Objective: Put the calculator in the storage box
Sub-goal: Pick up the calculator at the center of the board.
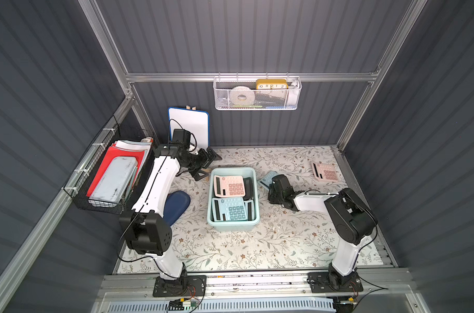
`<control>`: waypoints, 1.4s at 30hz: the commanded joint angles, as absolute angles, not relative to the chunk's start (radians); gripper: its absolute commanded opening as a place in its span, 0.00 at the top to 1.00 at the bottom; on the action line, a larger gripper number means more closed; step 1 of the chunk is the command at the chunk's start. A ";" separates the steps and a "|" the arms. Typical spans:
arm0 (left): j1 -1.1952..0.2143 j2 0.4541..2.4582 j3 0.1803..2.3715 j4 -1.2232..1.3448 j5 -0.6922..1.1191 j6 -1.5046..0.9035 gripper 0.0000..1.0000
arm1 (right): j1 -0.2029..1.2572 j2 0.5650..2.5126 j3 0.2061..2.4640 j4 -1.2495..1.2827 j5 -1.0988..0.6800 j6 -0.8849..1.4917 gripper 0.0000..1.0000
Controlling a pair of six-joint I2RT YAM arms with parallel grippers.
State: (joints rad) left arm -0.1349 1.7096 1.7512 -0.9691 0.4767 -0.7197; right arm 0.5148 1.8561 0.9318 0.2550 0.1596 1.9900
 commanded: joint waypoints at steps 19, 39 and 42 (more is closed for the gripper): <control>-0.130 1.656 1.755 -0.971 0.546 -0.708 0.01 | 0.418 1.602 0.920 0.105 0.130 1.739 1.00; -0.126 1.586 1.687 -0.957 0.595 -0.683 0.00 | 0.365 1.506 1.228 -0.146 -0.526 1.269 1.00; -0.120 1.564 1.652 -0.924 0.622 -0.695 0.01 | 0.366 1.508 1.241 -0.173 -0.646 1.239 1.00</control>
State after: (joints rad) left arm -0.1307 1.5978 1.6852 -0.9558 0.5774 -0.7128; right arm 0.3645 1.5005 1.2129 -0.1204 -0.4530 1.3289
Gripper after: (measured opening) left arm 0.994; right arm 0.133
